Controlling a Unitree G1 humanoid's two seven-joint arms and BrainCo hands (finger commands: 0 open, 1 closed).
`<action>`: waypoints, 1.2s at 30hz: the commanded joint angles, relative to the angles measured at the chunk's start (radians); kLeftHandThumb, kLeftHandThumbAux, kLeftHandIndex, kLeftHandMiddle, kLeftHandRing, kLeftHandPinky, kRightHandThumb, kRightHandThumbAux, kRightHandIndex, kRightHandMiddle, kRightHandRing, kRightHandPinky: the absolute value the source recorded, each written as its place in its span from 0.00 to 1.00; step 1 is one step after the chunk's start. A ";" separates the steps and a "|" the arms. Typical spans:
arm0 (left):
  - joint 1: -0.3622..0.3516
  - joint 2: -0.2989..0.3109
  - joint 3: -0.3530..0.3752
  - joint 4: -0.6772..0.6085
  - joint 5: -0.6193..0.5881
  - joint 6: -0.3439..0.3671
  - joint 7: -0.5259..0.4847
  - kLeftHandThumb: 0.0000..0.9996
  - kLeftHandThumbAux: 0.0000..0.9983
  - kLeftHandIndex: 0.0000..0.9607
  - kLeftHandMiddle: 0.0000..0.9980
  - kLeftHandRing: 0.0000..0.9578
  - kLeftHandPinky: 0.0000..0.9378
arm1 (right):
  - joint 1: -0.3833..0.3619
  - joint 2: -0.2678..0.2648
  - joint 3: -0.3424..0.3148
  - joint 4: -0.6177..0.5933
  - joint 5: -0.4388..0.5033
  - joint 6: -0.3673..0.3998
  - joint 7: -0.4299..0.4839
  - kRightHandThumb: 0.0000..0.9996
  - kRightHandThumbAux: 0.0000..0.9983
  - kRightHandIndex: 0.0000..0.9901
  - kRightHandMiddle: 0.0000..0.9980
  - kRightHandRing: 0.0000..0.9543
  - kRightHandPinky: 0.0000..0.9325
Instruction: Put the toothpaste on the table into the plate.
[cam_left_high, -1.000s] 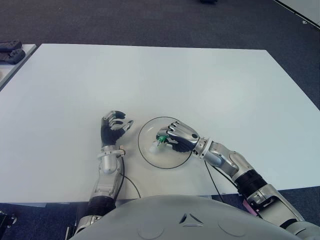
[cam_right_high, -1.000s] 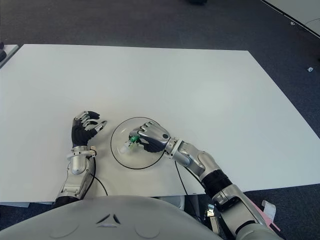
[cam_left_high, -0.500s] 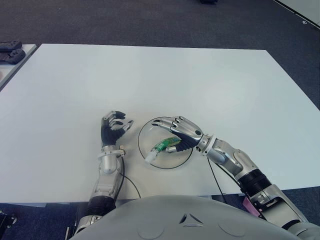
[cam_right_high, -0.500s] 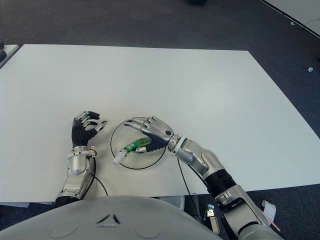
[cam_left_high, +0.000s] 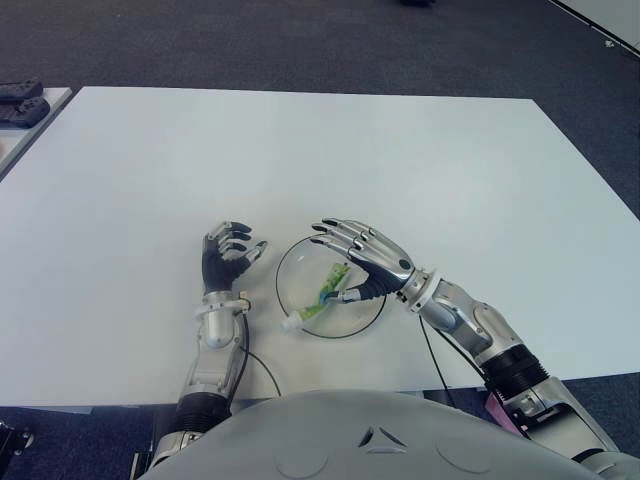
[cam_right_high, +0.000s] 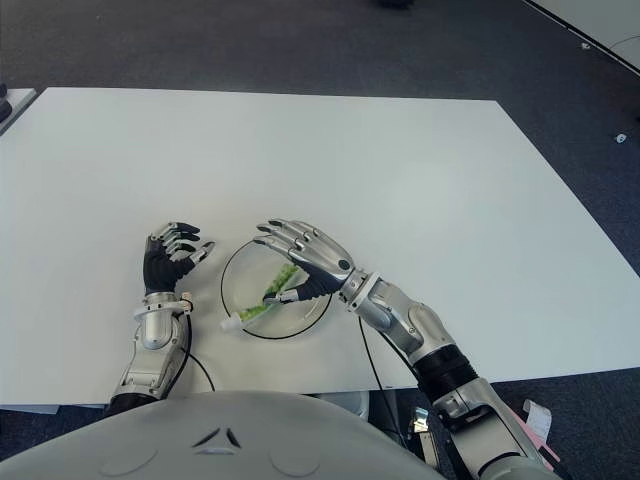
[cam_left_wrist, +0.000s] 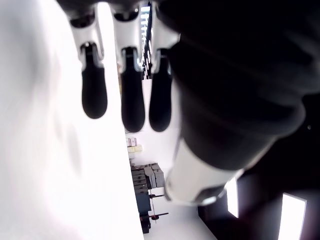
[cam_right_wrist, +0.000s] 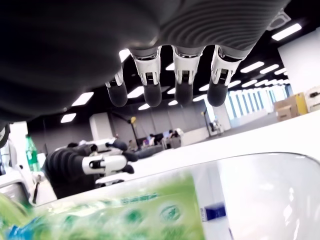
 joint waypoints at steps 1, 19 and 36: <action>0.024 0.007 -0.003 0.020 0.013 0.010 -0.005 0.08 1.00 0.50 0.48 0.53 0.57 | 0.027 -0.015 -0.028 -0.028 0.030 0.028 0.027 0.14 0.15 0.00 0.00 0.00 0.00; 0.023 0.009 -0.003 0.018 0.006 -0.006 -0.013 0.12 1.00 0.51 0.47 0.52 0.57 | 0.079 0.063 -0.136 -0.016 0.241 -0.057 -0.055 0.22 0.41 0.00 0.00 0.00 0.00; 0.021 0.015 0.000 0.021 0.004 0.000 -0.017 0.11 1.00 0.51 0.47 0.53 0.57 | 0.110 0.220 -0.227 0.097 0.536 -0.177 -0.132 0.35 0.89 0.31 0.32 0.27 0.21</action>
